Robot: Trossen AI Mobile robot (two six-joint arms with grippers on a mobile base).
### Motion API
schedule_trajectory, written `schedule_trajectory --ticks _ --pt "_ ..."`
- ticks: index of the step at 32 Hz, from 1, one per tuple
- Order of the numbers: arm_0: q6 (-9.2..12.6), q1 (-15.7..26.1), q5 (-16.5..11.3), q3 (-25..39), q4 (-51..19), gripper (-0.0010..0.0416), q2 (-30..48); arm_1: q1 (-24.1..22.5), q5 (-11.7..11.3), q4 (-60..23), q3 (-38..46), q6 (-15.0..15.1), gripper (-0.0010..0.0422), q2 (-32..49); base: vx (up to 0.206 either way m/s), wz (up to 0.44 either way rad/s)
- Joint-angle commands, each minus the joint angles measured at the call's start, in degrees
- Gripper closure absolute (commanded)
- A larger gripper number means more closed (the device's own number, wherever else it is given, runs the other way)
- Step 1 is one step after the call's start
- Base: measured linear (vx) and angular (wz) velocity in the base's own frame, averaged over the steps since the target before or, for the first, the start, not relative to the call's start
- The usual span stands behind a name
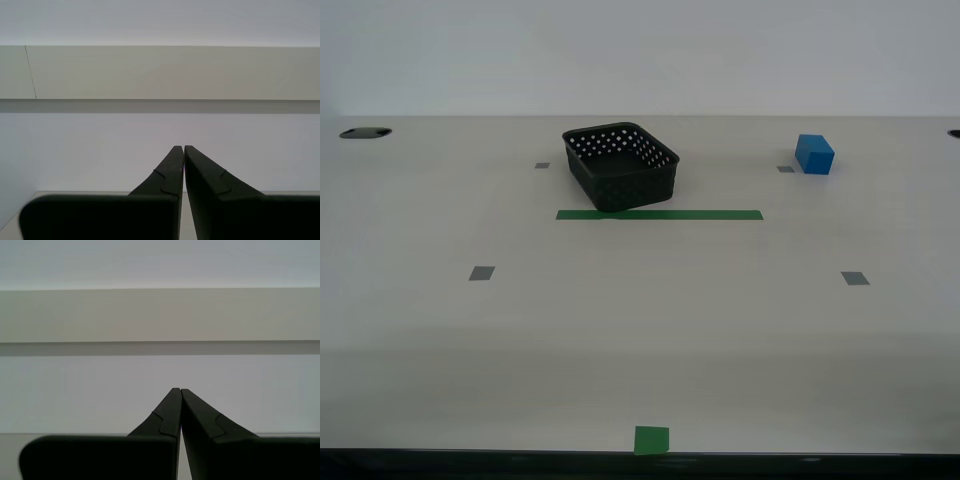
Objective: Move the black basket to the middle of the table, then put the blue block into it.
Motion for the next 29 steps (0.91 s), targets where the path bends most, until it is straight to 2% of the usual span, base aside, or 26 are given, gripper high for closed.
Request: schedule_trajectory --ticks 1,10,13,15,17,19,20,23,25,26,29 --pt "0.0 0.0 0.0 0.0 0.1 0.0405 0.0 0.0 0.1 0.2 0.0 0.1 0.0412 0.0 0.000 0.000" --pt "0.0 0.0 0.0 0.0 0.2 0.0405 0.0 0.0 0.1 0.3 0.0 -0.1 0.0412 0.0 0.000 0.000" --pt "0.0 0.0 0.0 0.0 0.2 0.0405 0.0 0.0 1.0 0.2 0.3 -2.5 0.0412 0.0 0.000 0.000" --pt "0.1 0.0 0.0 0.0 0.1 0.0405 0.0 0.0 3.0 -1.0 1.0 -10.2 0.0412 0.0 0.000 0.000" --pt "1.1 0.0 0.0 0.0 0.0 0.0405 0.0 -0.2 6.3 -9.7 3.7 -21.1 0.0412 0.5 0.000 0.000" --pt "2.6 0.1 0.0 0.0 -0.3 0.0405 0.0 -0.9 6.4 -18.8 6.3 -26.9 0.0412 1.8 0.000 0.000" --pt "3.6 0.1 0.0 0.0 -0.5 0.0405 0.0 -1.3 6.4 -22.7 7.5 -28.0 0.0412 2.8 0.000 0.000" --pt "6.8 0.1 0.0 0.0 -2.2 0.0405 0.0 -3.6 7.1 -31.2 10.8 -27.6 0.0412 7.4 0.000 0.000" --pt "8.4 0.2 -0.1 0.0 -3.2 0.0405 0.0 -5.1 8.0 -32.5 12.2 -27.6 0.0412 10.3 0.000 0.000" --pt "9.0 0.3 -0.1 0.0 -3.8 0.0405 0.0 -6.3 9.0 -32.5 13.1 -27.4 0.0412 12.7 0.000 0.000" --pt "9.0 0.4 -0.1 0.0 -4.9 0.0405 0.0 -9.0 10.1 -33.5 16.3 -26.1 0.0412 17.9 0.000 0.000"
